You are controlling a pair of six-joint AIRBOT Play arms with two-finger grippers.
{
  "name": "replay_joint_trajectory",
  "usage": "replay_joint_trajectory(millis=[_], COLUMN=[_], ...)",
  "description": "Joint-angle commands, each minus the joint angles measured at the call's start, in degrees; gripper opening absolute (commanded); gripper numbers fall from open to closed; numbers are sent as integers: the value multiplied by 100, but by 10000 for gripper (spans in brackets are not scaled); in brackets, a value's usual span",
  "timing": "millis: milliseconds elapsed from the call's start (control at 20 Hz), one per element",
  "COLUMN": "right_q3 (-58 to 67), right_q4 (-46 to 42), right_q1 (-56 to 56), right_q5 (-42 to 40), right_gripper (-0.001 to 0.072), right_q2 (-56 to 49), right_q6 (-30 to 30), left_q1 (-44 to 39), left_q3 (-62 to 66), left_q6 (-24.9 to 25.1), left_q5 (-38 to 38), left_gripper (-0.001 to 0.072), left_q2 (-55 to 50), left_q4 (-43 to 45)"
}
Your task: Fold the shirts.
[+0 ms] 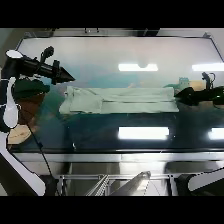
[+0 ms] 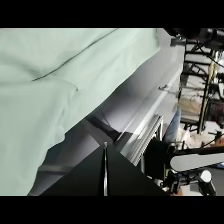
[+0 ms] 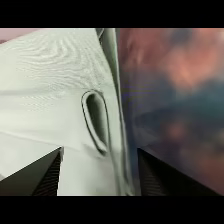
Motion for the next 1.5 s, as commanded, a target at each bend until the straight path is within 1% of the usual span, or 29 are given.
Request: replay_joint_trajectory(millis=[0,50,100,150,200,250,350,450,550,650,800,900,950,1000,1050,1100,1200,1250,1350,1450], right_q3=[39,42,46,59,74,87,87,92,94,98,214,422,531,638,748,835,1086,1228,1364,1364], right_q4=[260,411,673,1005,1300,1554,1635,1633,1633,1633,1633,1628,1631,1628,1609,1578,1462,1283,1023,1045], right_q1=[284,400,507,586,643,678,658,511,286,13,-374,-590,-688,-767,-835,-896,-984,-1014,-973,-656], right_q5=[120,116,94,79,83,98,249,658,1080,1419,1801,2212,2352,2430,2500,2592,2889,2999,3001,2785], right_gripper=[495,442,417,276,111,22,21,20,21,20,20,20,20,20,20,20,20,20,20,20], right_q2=[-348,-424,-498,-551,-592,-597,-557,-503,-393,-175,197,365,417,459,494,525,557,588,796,1097], right_q6=[44,-39,-151,-341,-501,-555,-634,-634,-632,-636,-704,-695,-671,-603,-538,-461,-155,74,352,549], left_q1=[-557,-750,-973,-1202,-1405,-1611,-2048,-2470,-2802,-3128,-3462,-3595,-3659,-3731,-3799,-3853,-3829,-3753,-3469,-3042], left_q3=[28,-70,-195,-341,-501,-656,-960,-1010,-715,-219,426,420,330,247,221,223,221,219,219,216], left_q6=[-28,-28,-28,-28,-28,-26,-26,-125,-391,-861,-1311,-1403,-1390,-1255,-1008,-614,431,754,809,820], left_q5=[227,363,553,774,999,1241,1945,2470,2498,2317,2153,2271,2415,2577,2673,2752,2793,2632,2085,1495], left_gripper=[20,20,19,20,20,20,20,20,20,19,15,15,15,15,15,15,14,13,13,13], left_q2=[-7,-7,-7,-7,-7,-7,-11,-120,-420,-811,-1246,-1307,-1303,-1305,-1305,-1274,-1040,-833,-387,44], left_q4=[20,90,210,361,455,551,894,1187,1427,1766,2011,1832,1569,1176,647,-74,-1880,-2428,-2498,-2498])
